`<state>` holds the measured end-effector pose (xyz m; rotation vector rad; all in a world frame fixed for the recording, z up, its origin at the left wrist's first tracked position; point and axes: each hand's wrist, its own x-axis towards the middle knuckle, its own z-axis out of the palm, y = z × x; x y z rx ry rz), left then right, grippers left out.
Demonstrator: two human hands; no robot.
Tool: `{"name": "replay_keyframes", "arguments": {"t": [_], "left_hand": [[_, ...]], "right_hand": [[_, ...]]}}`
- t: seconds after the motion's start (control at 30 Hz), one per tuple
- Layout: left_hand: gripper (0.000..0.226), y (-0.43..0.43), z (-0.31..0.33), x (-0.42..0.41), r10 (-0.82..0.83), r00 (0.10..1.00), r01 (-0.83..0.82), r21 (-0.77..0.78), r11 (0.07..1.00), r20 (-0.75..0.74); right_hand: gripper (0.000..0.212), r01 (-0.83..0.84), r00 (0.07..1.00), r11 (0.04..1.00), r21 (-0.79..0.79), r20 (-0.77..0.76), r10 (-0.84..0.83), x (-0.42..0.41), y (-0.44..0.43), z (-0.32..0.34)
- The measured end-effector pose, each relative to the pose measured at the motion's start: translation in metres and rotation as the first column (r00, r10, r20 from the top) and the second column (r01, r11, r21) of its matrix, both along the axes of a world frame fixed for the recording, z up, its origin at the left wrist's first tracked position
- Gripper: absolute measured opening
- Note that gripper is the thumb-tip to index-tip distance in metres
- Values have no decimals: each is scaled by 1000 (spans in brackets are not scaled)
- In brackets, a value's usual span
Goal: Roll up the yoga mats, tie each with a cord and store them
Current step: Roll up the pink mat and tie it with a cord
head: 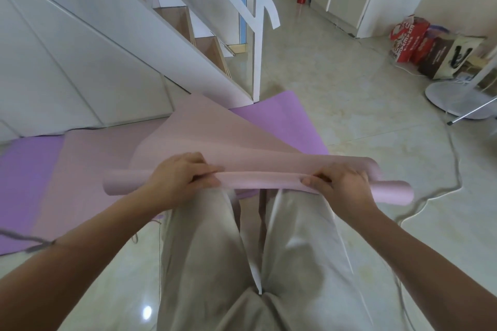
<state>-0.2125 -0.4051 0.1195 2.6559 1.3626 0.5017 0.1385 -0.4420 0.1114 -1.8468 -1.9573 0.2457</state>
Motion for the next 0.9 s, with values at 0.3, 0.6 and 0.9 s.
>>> {"name": "replay_keyframes", "arguments": {"t": [0.3, 0.6, 0.9], "left_hand": [[41, 8, -14, 7, 120, 992, -125, 247, 961, 36], [64, 10, -6, -2, 152, 986, -146, 99, 984, -61], [25, 13, 34, -6, 174, 985, -156, -359, 920, 18]], "right_hand": [[39, -20, 974, 906, 422, 212, -78, -4, 14, -19], [59, -106, 993, 988, 109, -30, 110, 19, 12, -20], [11, -261, 963, 944, -201, -122, 240, 33, 30, 34]]}}
